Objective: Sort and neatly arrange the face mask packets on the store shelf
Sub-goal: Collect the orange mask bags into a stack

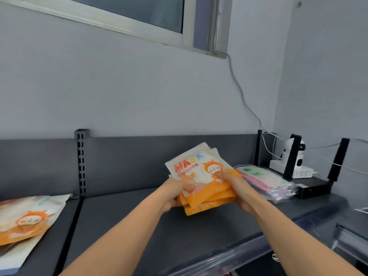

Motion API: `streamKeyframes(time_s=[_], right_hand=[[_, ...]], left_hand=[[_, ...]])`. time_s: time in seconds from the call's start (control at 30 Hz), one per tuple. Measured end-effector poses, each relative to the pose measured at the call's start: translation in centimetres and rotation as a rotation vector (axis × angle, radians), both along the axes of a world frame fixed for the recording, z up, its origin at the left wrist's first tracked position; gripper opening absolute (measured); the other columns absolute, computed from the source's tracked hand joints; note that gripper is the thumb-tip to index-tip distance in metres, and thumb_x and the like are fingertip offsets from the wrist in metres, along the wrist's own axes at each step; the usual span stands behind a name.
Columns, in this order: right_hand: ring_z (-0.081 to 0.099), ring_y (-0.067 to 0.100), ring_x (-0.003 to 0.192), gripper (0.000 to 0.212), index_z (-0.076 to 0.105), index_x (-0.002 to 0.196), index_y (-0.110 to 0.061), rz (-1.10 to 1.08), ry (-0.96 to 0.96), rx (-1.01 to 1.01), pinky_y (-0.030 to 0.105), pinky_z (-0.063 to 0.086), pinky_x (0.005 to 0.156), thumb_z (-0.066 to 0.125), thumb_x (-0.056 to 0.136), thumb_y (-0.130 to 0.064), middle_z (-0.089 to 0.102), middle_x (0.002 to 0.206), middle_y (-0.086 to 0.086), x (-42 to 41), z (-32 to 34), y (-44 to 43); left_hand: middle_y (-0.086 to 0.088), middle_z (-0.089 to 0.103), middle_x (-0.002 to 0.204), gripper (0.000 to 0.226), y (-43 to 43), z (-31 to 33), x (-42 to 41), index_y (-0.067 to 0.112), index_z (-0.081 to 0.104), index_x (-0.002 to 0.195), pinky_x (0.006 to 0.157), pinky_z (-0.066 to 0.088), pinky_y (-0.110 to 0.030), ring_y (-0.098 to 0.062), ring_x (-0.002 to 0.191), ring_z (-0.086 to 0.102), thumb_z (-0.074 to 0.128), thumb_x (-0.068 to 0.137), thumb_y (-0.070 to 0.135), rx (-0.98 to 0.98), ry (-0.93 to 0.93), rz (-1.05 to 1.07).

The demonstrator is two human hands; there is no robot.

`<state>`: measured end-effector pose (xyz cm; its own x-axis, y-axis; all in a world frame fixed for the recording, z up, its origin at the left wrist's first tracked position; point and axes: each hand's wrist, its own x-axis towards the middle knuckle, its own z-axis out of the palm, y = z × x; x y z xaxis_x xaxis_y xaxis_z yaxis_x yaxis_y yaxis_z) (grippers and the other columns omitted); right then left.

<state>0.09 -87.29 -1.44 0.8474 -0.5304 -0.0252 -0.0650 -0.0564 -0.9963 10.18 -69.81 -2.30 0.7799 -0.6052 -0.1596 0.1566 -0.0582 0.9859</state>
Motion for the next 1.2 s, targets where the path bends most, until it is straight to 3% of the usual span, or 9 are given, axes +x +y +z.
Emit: streamKeyframes(time_s=[0.2,0.33,0.47,0.57,0.67,0.8,0.87,1.03,1.2], right_hand=[[0.068,0.029,0.101,0.089,0.056,0.127,-0.02,-0.153,0.009,0.036,0.045,0.056,0.09,0.082,0.047,-0.047,0.072,0.112,0.007,1.7,-1.1,-5.3],[0.067,0.029,0.101,0.077,0.052,0.131,-0.015,-0.201,0.023,0.059,0.041,0.057,0.085,0.084,0.066,-0.038,0.068,0.114,0.01,2.2,-1.5,-7.8],[0.061,0.03,0.11,0.099,0.043,0.139,-0.017,-0.236,0.057,0.018,0.046,0.054,0.092,0.088,0.054,-0.042,0.061,0.127,0.009,2.8,-1.5,-9.4],[0.052,0.031,0.121,0.091,0.034,0.147,-0.02,-0.289,0.028,-0.073,0.044,0.049,0.096,0.085,0.072,-0.025,0.049,0.141,0.009,2.9,-1.6,-9.9],[0.047,0.031,0.129,0.091,0.031,0.15,-0.022,-0.318,-0.013,-0.193,0.046,0.045,0.102,0.083,0.075,-0.024,0.044,0.147,0.008,2.9,-2.1,-10.2],[0.054,0.018,0.102,0.037,0.067,0.118,-0.016,-0.369,0.0,-0.502,0.032,0.045,0.083,0.072,0.083,-0.027,0.064,0.123,0.005,2.6,-1.7,-10.4],[0.054,0.015,0.093,0.023,0.074,0.106,-0.017,-0.387,0.017,-0.609,0.028,0.041,0.075,0.066,0.087,-0.027,0.07,0.111,0.003,2.4,-1.5,-10.6],[0.053,0.013,0.087,0.021,0.074,0.104,-0.017,-0.421,0.04,-0.682,0.026,0.039,0.071,0.06,0.091,-0.026,0.071,0.104,0.002,2.1,-1.7,-11.6],[0.058,0.016,0.093,0.022,0.075,0.102,-0.018,-0.448,0.033,-0.709,0.028,0.043,0.072,0.061,0.09,-0.029,0.07,0.105,0.002,2.6,-2.2,-12.5]], left_hand=[[-0.011,0.061,0.123,0.055,-5.0,0.0,1.2,0.015,0.049,0.129,0.099,0.048,-0.044,-0.028,0.109,0.059,0.075,0.082,0.025,0.129,0.01,-0.042],[-0.013,0.052,0.135,0.066,-7.6,-0.6,1.3,0.014,0.043,0.137,0.103,0.044,-0.046,-0.031,0.12,0.052,0.076,0.081,0.028,0.154,0.032,-0.008],[-0.011,0.044,0.145,0.069,-9.6,-0.6,1.2,0.014,0.037,0.141,0.109,0.037,-0.046,-0.03,0.13,0.044,0.072,0.084,0.029,0.179,0.023,0.071],[-0.009,0.042,0.146,0.063,-10.4,-0.8,0.9,0.012,0.039,0.141,0.106,0.036,-0.041,-0.028,0.133,0.04,0.069,0.087,0.028,0.216,-0.039,0.129],[-0.007,0.047,0.143,0.058,-11.2,-1.0,0.7,0.016,0.041,0.14,0.105,0.038,-0.044,-0.028,0.13,0.043,0.065,0.09,0.031,0.211,-0.071,0.142],[-0.004,0.05,0.14,0.055,-12.3,-0.6,0.1,0.023,0.037,0.143,0.098,0.042,-0.043,-0.027,0.127,0.047,0.057,0.094,0.039,0.164,-0.091,0.15],[-0.003,0.053,0.137,0.053,-12.8,-0.4,-0.3,0.025,0.034,0.144,0.096,0.047,-0.042,-0.026,0.122,0.052,0.052,0.096,0.041,0.11,-0.096,0.152],[-0.001,0.041,0.148,0.056,-13.6,-0.2,-0.9,0.025,0.025,0.15,0.107,0.032,-0.04,-0.026,0.136,0.038,0.041,0.1,0.045,0.124,-0.109,0.141],[-0.001,0.05,0.14,0.052,-14.2,-0.5,-0.7,0.031,0.029,0.146,0.108,0.038,-0.047,-0.026,0.127,0.047,0.038,0.099,0.05,0.098,-0.059,0.164]])
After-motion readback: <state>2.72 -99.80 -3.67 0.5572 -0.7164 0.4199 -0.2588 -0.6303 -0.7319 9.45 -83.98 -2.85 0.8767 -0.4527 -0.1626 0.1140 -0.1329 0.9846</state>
